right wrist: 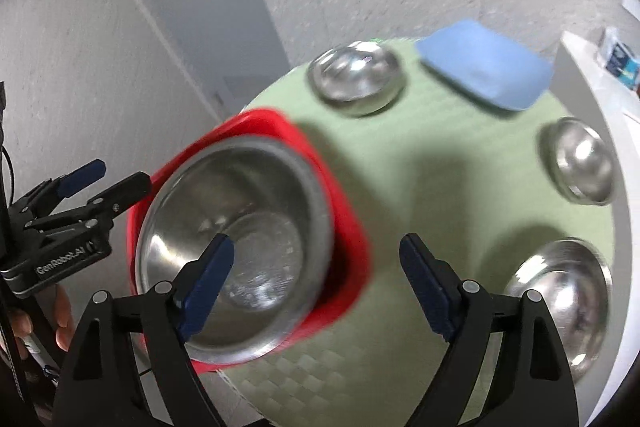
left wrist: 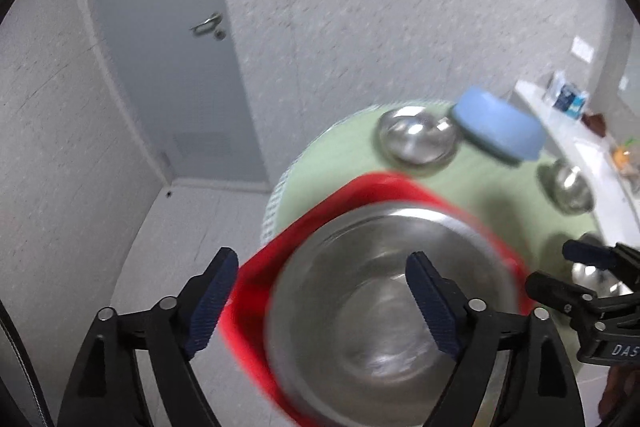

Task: Organize plates and bowls
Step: 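Lower the large steel bowl into the red basin and open both grippers, then grasp the light blue square plate with both grippers and lift it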

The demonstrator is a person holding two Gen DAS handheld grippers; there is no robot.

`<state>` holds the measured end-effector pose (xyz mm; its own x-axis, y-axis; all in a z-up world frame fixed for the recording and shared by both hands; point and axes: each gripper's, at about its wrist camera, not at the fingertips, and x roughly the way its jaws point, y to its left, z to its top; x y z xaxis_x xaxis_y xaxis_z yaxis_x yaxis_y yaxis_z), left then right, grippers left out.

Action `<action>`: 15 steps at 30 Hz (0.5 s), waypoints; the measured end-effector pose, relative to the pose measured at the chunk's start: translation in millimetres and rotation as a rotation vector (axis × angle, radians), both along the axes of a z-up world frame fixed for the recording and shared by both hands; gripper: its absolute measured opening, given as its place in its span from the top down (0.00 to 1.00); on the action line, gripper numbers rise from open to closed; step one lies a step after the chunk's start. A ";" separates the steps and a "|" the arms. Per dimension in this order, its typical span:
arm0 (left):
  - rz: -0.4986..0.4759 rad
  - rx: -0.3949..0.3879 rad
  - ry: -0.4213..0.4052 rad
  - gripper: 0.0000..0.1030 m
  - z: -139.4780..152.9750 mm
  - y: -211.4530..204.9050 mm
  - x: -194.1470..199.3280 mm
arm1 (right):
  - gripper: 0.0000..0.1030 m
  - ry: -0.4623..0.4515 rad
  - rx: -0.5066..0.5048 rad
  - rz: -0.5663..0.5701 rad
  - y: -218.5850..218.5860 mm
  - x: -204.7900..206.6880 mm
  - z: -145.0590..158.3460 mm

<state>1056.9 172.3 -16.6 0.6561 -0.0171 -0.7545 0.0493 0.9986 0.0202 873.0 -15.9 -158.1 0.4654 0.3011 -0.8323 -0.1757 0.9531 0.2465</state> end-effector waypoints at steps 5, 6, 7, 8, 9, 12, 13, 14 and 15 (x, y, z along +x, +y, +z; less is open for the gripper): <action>-0.074 -0.024 -0.034 0.13 9.8 -52.8 -2.0 | 0.15 -0.049 0.007 -0.083 -56.2 -5.6 15.1; -0.082 -0.026 -0.035 0.13 10.9 -60.8 -2.7 | 0.15 -0.058 0.009 -0.101 -70.9 -6.5 17.7; -0.096 -0.028 -0.032 0.13 12.7 -69.6 -2.5 | 0.14 -0.063 0.004 -0.120 -86.1 -6.5 19.3; -0.112 -0.028 -0.030 0.13 12.6 -83.5 -2.1 | 0.14 -0.066 -0.004 -0.134 -97.9 -7.6 21.3; -0.124 -0.028 -0.028 0.13 12.0 -96.7 2.1 | 0.14 -0.071 -0.010 -0.146 -110.5 -7.1 22.9; -0.145 -0.032 -0.013 0.13 8.4 -132.5 14.7 | 0.13 -0.072 -0.013 -0.181 -155.4 0.3 23.7; -0.147 -0.031 -0.007 0.13 6.8 -141.1 22.9 | 0.13 -0.071 -0.014 -0.189 -166.2 2.1 23.8; -0.151 -0.032 -0.001 0.13 6.2 -150.0 30.5 | 0.13 -0.067 -0.013 -0.195 -178.8 6.1 23.2; -0.154 -0.037 0.004 0.12 4.9 -161.5 38.8 | 0.13 -0.062 -0.008 -0.198 -192.6 11.9 22.0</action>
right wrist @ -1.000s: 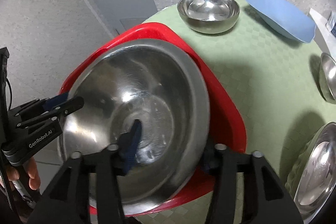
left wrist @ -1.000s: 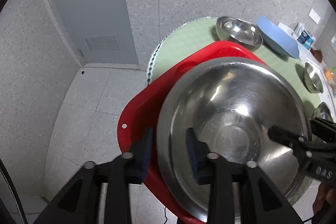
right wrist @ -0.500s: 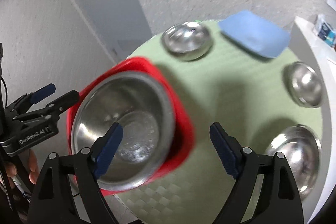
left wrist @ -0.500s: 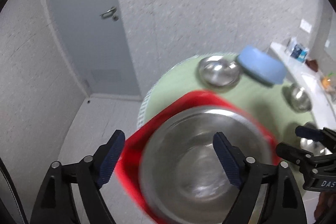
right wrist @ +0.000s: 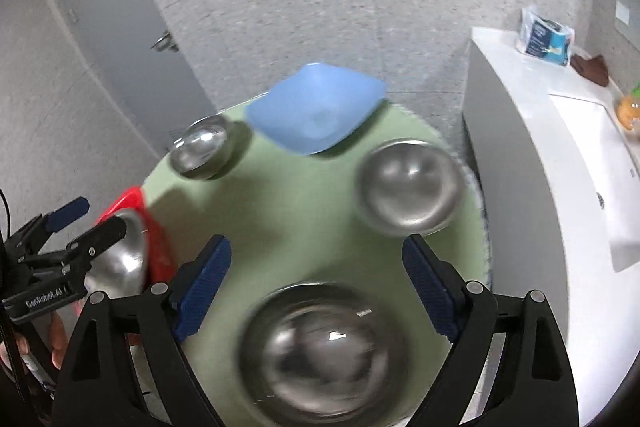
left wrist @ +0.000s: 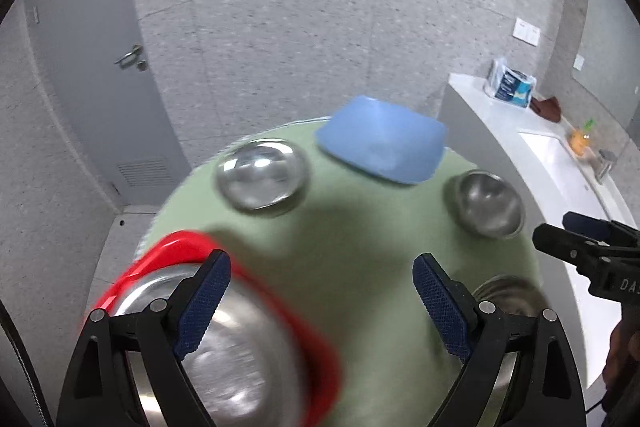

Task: Organize plates and bowls
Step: 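Grasp the light blue square plate with both grippers and lift it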

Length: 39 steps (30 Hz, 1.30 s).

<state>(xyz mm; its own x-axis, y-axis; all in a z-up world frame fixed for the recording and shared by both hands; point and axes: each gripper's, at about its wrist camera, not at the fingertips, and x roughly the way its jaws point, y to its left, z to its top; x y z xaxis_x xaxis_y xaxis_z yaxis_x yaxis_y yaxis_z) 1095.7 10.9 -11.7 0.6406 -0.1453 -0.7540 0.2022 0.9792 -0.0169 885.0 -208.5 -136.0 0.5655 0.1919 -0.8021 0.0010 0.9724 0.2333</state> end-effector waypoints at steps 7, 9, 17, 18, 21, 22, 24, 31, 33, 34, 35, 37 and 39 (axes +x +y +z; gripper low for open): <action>0.066 -0.055 0.064 0.11 -15.5 -57.6 80.5 | 0.13 0.004 0.012 0.042 -60.9 55.8 -6.3; 0.113 -0.056 0.095 0.10 -26.3 -68.4 109.4 | 0.13 0.004 0.024 0.064 -73.5 78.7 -9.1; 0.296 -0.095 0.257 0.10 -85.7 -87.4 209.1 | 0.13 0.086 0.066 0.119 -87.4 182.4 -52.8; 0.314 -0.089 0.283 0.10 -95.0 -87.9 221.7 | 0.13 0.103 0.069 0.122 -87.1 195.1 -61.3; 0.331 -0.081 0.319 0.11 -112.8 -91.1 246.3 | 0.13 0.159 0.101 0.136 -86.0 223.7 -85.1; 0.355 -0.078 0.343 0.11 -118.2 -92.6 254.1 | 0.13 0.172 0.106 0.140 -85.6 230.4 -90.9; 0.351 -0.064 0.345 0.12 -127.1 -96.5 265.5 | 0.17 0.204 0.119 0.149 -84.4 245.3 -104.0; 0.305 -0.114 0.367 0.32 -150.0 -106.1 297.9 | 0.55 0.278 0.182 0.190 -75.3 270.2 -133.6; 0.266 -0.161 0.378 0.58 -156.0 -106.9 302.9 | 0.68 0.274 0.194 0.209 -71.1 270.2 -132.9; 0.248 -0.170 0.383 0.63 -158.5 -106.4 305.8 | 0.74 0.273 0.194 0.218 -69.0 270.2 -132.0; 0.246 -0.164 0.381 0.63 -159.7 -107.5 308.5 | 0.78 0.271 0.190 0.226 -66.6 270.0 -131.7; 0.235 -0.165 0.356 0.68 -158.2 -107.2 313.4 | 0.78 0.268 0.173 0.224 -64.2 268.5 -130.7; 0.224 -0.189 0.348 0.73 -153.6 -105.2 313.5 | 0.84 0.263 0.174 0.218 -65.2 265.2 -128.0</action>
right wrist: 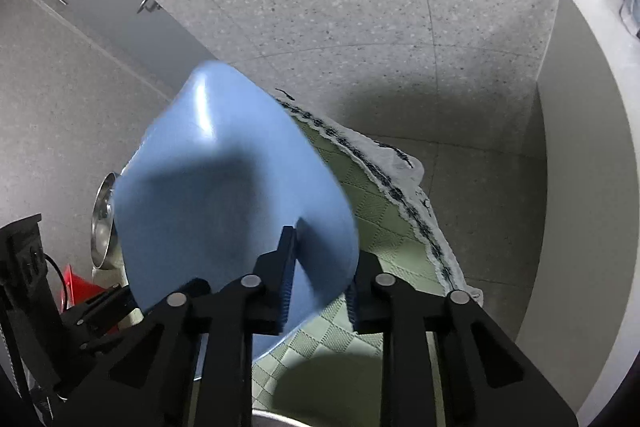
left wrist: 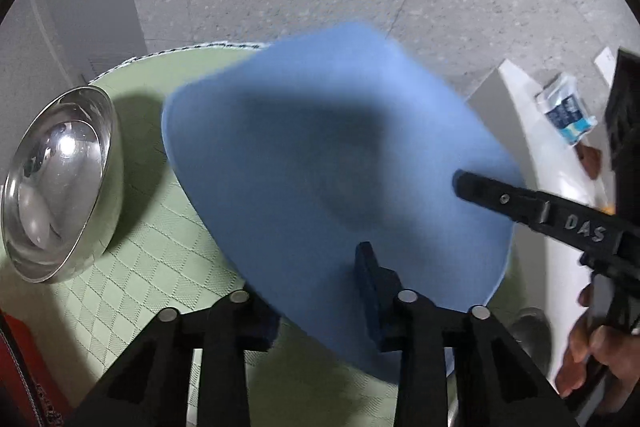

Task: Organize plates and bowls
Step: 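Grasp the light blue square plate with both grippers and lift it, then lower the blue plate into the red basin over the bowl, open grippers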

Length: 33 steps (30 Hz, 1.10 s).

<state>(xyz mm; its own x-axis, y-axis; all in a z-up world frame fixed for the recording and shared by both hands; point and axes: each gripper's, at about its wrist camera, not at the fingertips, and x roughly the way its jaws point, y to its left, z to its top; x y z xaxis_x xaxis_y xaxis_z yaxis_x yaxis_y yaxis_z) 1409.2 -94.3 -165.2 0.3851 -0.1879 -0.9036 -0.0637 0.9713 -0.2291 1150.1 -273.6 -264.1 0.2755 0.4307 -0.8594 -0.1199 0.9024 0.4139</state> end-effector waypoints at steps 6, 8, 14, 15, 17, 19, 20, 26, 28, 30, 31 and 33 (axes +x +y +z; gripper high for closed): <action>-0.013 0.010 -0.067 0.74 29.6 -0.3 -12.5 | 0.84 -0.060 -0.014 -0.002 7.1 -22.7 32.6; -0.023 0.007 -0.102 0.74 43.7 0.4 -23.1 | 0.84 -0.098 -0.019 -0.002 12.0 -33.9 49.0; -0.040 0.012 -0.201 0.74 88.1 32.1 -90.3 | 0.84 -0.195 -0.019 0.002 41.7 -81.7 100.0; -0.045 0.024 -0.218 0.74 95.2 37.6 -102.4 | 0.84 -0.211 -0.017 0.004 50.2 -92.3 108.2; -0.045 0.035 -0.243 0.74 106.3 55.4 -129.4 | 0.84 -0.230 -0.011 0.013 67.8 -111.2 120.4; -0.037 0.034 -0.255 0.74 115.4 78.8 -159.4 | 0.84 -0.252 -0.002 0.028 90.9 -132.9 132.5; -0.033 0.038 -0.263 0.74 118.7 90.6 -172.9 | 0.84 -0.258 0.002 0.037 102.9 -140.5 136.4; -0.006 0.060 -0.266 0.74 131.8 158.5 -282.9 | 0.83 -0.271 0.034 0.113 180.9 -199.3 141.3; 0.002 0.060 -0.256 0.74 138.0 181.6 -323.2 | 0.83 -0.262 0.040 0.134 204.5 -216.9 135.7; 0.006 0.070 -0.245 0.74 138.2 198.4 -347.4 | 0.83 -0.245 0.047 0.152 227.3 -232.6 128.8; 0.009 0.070 -0.238 0.74 137.9 206.9 -359.3 | 0.83 -0.240 0.049 0.155 235.2 -238.0 125.9; 0.011 0.066 -0.222 0.74 140.4 222.5 -375.5 | 0.83 -0.222 0.050 0.165 253.8 -250.3 117.6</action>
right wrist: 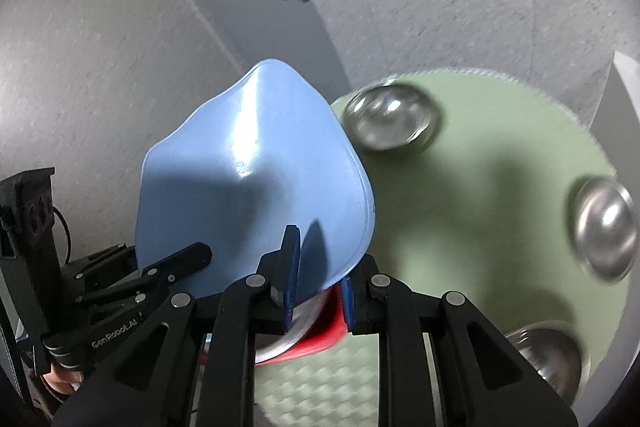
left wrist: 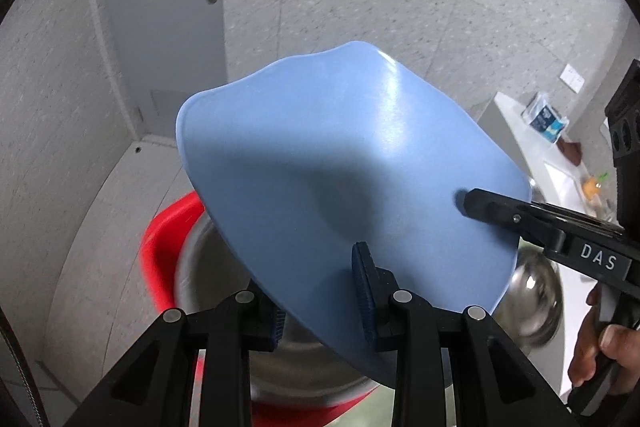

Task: Organize plates and bowls
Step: 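Lower the blue plate into the red basin over the bowl, open grippers, then move both grippers to the small steel bowl and close on its rim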

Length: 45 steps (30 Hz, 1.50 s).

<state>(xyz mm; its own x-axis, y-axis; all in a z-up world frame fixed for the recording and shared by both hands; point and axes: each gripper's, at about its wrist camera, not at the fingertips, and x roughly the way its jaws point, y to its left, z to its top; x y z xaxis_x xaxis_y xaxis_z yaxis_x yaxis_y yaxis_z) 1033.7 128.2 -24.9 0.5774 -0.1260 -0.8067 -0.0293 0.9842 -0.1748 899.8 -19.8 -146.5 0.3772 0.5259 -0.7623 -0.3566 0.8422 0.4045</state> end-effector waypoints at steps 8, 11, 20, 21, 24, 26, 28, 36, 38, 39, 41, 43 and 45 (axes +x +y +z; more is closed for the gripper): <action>-0.018 -0.012 0.090 0.74 -17.0 33.1 -17.2 | 0.82 0.092 -0.016 0.001 25.8 -14.8 -39.0; -0.035 -0.013 0.112 0.74 -22.2 43.6 -22.6 | 0.82 0.127 -0.023 -0.007 32.4 -12.5 -53.1; -0.056 -0.004 0.134 0.72 -23.0 57.3 -9.7 | 0.77 0.168 -0.020 -0.014 37.9 -22.5 -67.2; -0.061 0.000 0.131 0.71 -23.3 54.6 -2.7 | 0.76 0.169 -0.021 -0.015 38.0 -23.3 -67.5; -0.069 -0.008 0.123 0.61 -25.9 46.9 2.5 | 0.68 0.171 -0.014 -0.019 38.7 -32.8 -61.7; -0.065 0.002 0.116 0.44 -23.8 41.9 2.3 | 0.64 0.172 -0.014 -0.019 40.4 -34.8 -58.3; -0.056 0.033 0.104 0.31 -19.8 42.0 -0.4 | 0.61 0.168 -0.020 -0.016 43.3 -36.7 -55.0; -0.035 0.077 0.050 0.18 1.2 34.3 -16.2 | 0.55 0.172 -0.015 -0.036 34.6 -47.6 -49.4; -0.042 0.071 0.032 0.17 7.4 29.8 -17.6 | 0.55 0.164 -0.011 -0.054 25.7 -51.8 -46.3; -0.043 0.069 0.026 0.17 9.5 28.4 -17.2 | 0.54 0.157 -0.011 -0.063 20.6 -53.8 -44.2; -0.046 0.061 0.011 0.17 16.3 23.6 -16.2 | 0.54 0.149 -0.008 -0.078 9.5 -56.0 -40.9; -0.064 0.045 -0.002 0.17 21.5 15.9 -12.8 | 0.54 0.142 -0.005 -0.093 -1.2 -54.8 -37.9; -0.080 0.038 -0.010 0.14 26.9 7.1 -5.7 | 0.54 0.132 0.000 -0.105 -12.3 -49.8 -33.7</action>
